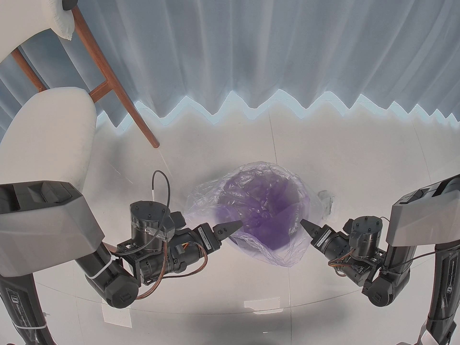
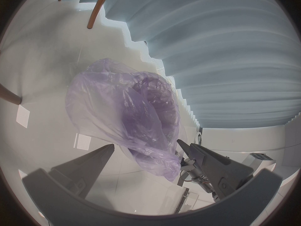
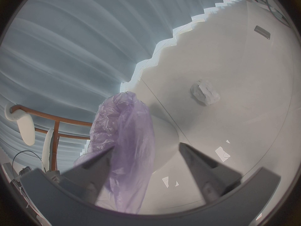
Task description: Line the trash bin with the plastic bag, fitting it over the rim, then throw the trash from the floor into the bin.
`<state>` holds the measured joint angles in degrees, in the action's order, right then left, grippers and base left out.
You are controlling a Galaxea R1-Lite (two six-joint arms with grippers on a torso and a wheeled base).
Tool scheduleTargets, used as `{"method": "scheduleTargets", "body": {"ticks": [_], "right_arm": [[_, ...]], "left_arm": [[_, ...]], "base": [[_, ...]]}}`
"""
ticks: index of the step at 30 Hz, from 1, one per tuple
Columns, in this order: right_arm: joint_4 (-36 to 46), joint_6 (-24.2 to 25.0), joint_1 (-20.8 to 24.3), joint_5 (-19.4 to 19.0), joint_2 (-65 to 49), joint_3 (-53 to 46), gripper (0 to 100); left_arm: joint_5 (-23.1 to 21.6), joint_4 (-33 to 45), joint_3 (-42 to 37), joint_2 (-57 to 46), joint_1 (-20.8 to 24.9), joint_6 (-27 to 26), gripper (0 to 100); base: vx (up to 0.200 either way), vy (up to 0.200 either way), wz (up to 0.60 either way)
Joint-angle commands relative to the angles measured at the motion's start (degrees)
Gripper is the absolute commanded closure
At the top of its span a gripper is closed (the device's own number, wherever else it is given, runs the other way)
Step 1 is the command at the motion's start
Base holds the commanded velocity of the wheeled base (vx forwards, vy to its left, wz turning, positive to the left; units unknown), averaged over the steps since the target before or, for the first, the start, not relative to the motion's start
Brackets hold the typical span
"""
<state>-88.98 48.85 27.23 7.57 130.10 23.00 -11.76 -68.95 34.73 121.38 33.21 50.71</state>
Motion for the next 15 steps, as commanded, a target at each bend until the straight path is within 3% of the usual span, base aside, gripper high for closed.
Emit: {"method": "scheduleTargets", "body": {"ticks": [1, 2, 3, 15], "right_arm": [[-0.85, 0.02, 0.01, 0.08, -0.11, -0.15, 100], [-0.85, 0.11, 0.10, 0.16, -0.20, -0.15, 100], [-0.85, 0.11, 0.10, 0.16, -0.28, -0.15, 100], [-0.93, 0.28, 0.01, 1.39, -0.11, -1.73, 100]], "left_arm": [[-0.01, -0.13, 0.51, 0.70, -0.07, 0.00, 0], [0.07, -0.04, 0.60, 0.70, -0.07, 0.00, 0], [0.25, 0.04, 0.60, 0.61, -0.07, 0.00, 100], [2.10, 0.22, -3.53, 0.43, -0.60, -0.09, 100]], "base": [[0.000, 0.000, 0.00], [0.000, 0.000, 0.00], [0.000, 0.000, 0.00], [0.000, 0.000, 0.00]]}}
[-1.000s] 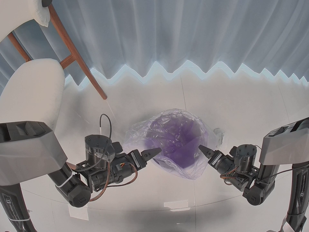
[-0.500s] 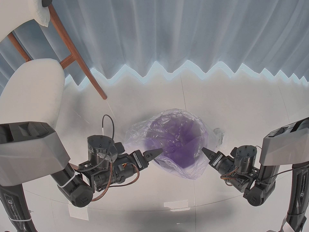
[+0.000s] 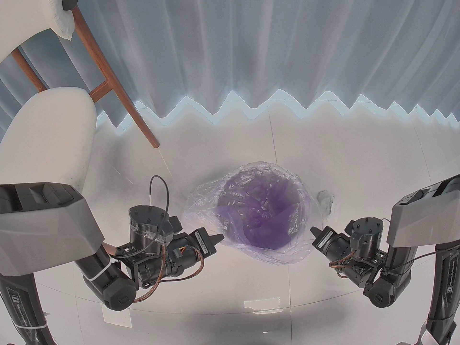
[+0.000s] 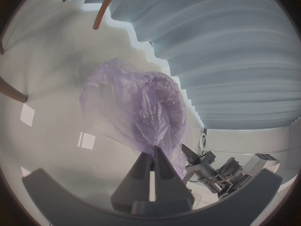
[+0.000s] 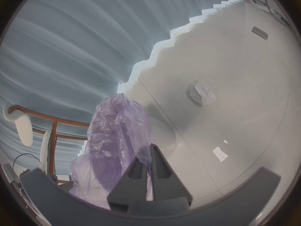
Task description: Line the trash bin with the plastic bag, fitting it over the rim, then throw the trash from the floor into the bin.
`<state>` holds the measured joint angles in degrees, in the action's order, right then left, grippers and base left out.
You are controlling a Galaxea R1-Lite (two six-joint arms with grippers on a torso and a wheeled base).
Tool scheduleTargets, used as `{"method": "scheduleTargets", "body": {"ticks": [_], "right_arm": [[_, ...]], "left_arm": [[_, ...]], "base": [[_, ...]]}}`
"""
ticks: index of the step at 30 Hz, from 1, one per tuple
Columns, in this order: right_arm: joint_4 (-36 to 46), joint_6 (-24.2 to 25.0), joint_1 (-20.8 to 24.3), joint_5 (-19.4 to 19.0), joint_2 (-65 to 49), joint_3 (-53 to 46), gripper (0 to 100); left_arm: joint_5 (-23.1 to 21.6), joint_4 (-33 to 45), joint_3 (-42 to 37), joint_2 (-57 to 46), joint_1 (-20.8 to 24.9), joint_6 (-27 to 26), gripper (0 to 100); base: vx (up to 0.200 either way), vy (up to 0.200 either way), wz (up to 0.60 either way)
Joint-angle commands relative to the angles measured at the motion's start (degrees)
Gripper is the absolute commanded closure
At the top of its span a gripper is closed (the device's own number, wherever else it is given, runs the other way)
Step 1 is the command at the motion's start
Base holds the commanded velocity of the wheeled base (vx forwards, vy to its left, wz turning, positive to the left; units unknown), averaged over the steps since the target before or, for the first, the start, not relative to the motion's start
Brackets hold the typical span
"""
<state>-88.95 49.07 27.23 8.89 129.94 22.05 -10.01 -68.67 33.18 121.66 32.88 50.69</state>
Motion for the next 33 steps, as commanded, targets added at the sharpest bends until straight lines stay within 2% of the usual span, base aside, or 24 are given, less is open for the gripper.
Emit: {"method": "scheduleTargets", "body": {"ticks": [1, 8, 20, 29, 33], "right_arm": [[-0.96, 0.15, 0.01, 0.08, 0.05, -0.87, 100], [-0.96, -0.02, -2.01, 0.08, 4.45, -1.57, 100], [-0.96, -0.90, -2.98, -0.01, 9.72, 3.79, 100], [-0.96, -2.66, -3.94, -0.10, 13.76, 9.94, 100], [-0.43, -3.28, -5.61, -1.06, 15.61, 14.77, 100]], "left_arm": [[0.52, -0.06, -2.60, 0.24, -0.36, -0.15, 100], [2.19, -1.12, -9.54, 2.26, -2.91, -3.32, 100], [2.01, -2.96, -6.73, 9.21, -2.82, -9.03, 100], [2.01, -2.79, -3.21, 12.11, -4.93, -9.03, 100], [2.19, -1.82, 0.48, 13.51, -5.37, -5.25, 100]], "base": [[0.000, 0.000, 0.00], [0.000, 0.000, 0.00], [0.000, 0.000, 0.00], [0.000, 0.000, 0.00], [0.000, 0.000, 0.00]]}}
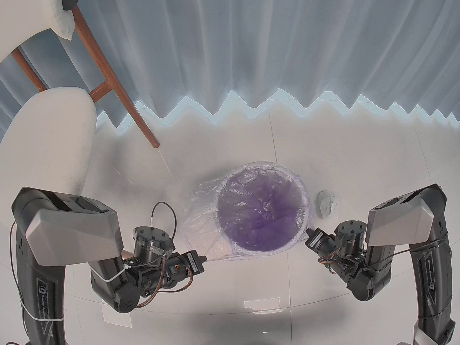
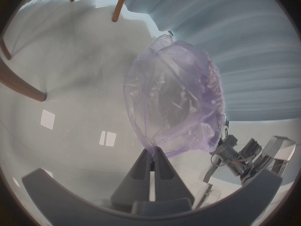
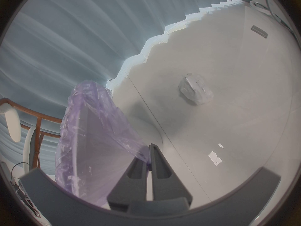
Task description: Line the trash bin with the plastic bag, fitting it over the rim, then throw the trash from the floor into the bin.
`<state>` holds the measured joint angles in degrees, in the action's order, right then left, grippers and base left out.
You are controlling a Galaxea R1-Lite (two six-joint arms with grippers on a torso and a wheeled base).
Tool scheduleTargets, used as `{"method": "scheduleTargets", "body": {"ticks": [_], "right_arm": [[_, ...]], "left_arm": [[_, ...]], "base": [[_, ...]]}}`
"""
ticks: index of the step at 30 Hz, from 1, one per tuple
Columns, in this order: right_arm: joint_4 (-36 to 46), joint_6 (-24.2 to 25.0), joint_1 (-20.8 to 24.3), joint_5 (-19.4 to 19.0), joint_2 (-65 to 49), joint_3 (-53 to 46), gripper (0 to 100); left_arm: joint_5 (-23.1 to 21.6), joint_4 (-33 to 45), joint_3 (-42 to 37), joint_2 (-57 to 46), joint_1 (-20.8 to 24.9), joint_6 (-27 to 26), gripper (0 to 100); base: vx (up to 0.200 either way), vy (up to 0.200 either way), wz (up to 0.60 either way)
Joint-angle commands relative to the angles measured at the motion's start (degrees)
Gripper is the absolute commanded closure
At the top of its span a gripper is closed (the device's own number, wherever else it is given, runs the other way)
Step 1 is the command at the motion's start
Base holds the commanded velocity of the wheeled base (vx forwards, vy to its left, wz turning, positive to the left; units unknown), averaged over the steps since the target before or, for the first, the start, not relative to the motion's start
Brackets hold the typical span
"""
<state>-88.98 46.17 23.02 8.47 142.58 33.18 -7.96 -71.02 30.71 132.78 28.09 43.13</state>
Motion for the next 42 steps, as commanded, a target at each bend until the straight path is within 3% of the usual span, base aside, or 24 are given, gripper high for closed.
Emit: {"method": "scheduleTargets", "body": {"ticks": [1, 5, 12, 19, 20, 23, 24, 30, 31, 35, 39, 42], "right_arm": [[-0.41, -0.37, -1.39, -0.74, 3.05, 3.82, 100], [-0.23, -0.37, -2.63, -1.88, 3.76, 5.66, 100], [0.30, -0.29, -4.12, -1.97, 5.08, 6.81, 100], [-0.05, -0.37, -4.21, -1.97, 5.60, 6.81, 100], [0.03, -0.37, -4.21, -1.97, 5.60, 6.72, 0], [-0.49, -0.20, -4.21, -1.88, 5.34, 6.02, 0], [-0.76, 0.15, -4.21, -1.88, 4.99, 5.58, 0], [-0.93, 1.56, -4.21, -1.88, 0.42, 0.22, 0], [-0.93, 2.09, -4.21, -1.88, -3.19, -4.00, 0], [-0.93, 2.44, -4.21, -1.88, -6.53, -7.61, 0], [-0.93, 2.61, -4.21, -1.88, -8.28, -8.75, 0], [-0.93, 2.53, -4.21, -1.79, -9.08, -9.01, 0]], "left_arm": [[0.14, 0.53, 3.22, 2.57, -0.58, 2.66, 100], [-0.30, 1.94, 6.56, 4.15, -0.58, 5.82, 100], [-0.21, 10.29, 10.51, 3.89, 0.13, 5.47, 100], [1.37, 11.08, 13.85, 4.68, 1.44, 5.30, 100], [1.46, 11.08, 13.94, 4.77, 1.53, 5.21, 100], [1.02, 11.96, 13.15, 4.07, 1.62, 5.21, 100], [1.02, 12.49, 12.80, 3.80, 1.71, 5.21, 0], [2.07, 13.19, 8.49, -1.91, 2.32, 5.30, 0], [1.98, 14.33, 1.37, -10.44, 4.61, 5.30, 0], [2.60, 13.37, -7.94, -18.79, 5.75, 5.12, 0], [2.60, 11.43, -10.49, -26.08, 3.73, 6.18, 0], [1.63, 11.17, -6.89, -27.75, -1.90, 7.06, 0]], "base": [[0.000, 0.000, 0.00], [0.000, 0.000, 0.00], [0.000, 0.000, 0.00], [0.000, 0.000, 0.00], [0.000, 0.000, 0.00], [0.000, 0.000, 0.00], [0.000, 0.000, 0.00], [0.000, 0.000, 0.00], [0.000, 0.000, 0.00], [0.000, 0.000, 0.00], [0.000, 0.000, 0.00], [0.000, 0.000, 0.00]]}}
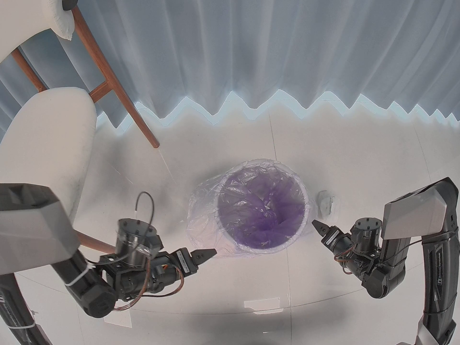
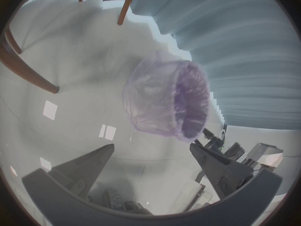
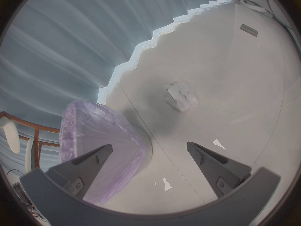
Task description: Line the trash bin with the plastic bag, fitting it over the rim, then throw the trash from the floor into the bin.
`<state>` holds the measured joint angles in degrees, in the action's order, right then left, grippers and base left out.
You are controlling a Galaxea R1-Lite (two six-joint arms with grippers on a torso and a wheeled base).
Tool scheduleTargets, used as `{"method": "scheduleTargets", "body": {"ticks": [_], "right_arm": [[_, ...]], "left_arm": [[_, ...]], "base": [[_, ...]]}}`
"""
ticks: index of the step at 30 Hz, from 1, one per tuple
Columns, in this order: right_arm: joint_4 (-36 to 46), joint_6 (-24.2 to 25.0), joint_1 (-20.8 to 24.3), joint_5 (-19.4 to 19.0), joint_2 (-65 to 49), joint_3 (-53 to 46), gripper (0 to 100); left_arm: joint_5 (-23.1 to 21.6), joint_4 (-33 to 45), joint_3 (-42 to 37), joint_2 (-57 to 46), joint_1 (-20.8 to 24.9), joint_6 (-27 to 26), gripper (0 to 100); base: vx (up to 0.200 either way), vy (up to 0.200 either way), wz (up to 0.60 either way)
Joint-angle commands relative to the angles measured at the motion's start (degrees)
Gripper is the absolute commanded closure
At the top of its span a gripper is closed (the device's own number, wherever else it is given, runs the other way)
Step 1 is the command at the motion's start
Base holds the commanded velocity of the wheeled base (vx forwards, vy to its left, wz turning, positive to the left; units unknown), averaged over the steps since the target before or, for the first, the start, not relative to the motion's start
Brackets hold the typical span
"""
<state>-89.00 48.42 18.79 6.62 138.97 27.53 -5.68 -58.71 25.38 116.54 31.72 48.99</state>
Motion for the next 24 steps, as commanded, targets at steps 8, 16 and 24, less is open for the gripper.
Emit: {"method": "scheduleTargets", "body": {"ticks": [8, 16, 24], "right_arm": [[-0.91, 0.36, 0.37, 0.59, -6.61, -4.32, 0], [-0.91, 0.62, 0.11, 0.68, -7.05, -4.76, 0], [-0.91, 0.71, 0.29, 0.59, -6.87, -4.67, 0]], "left_arm": [[2.78, -2.46, 6.17, 2.29, -12.21, 0.66, 0], [2.78, -3.43, 14.08, 11.16, -12.91, 0.75, 0], [1.64, -2.73, 21.73, 16.35, -12.21, 0.75, 0]], "base": [[0.000, 0.000, 0.00], [0.000, 0.000, 0.00], [0.000, 0.000, 0.00]]}}
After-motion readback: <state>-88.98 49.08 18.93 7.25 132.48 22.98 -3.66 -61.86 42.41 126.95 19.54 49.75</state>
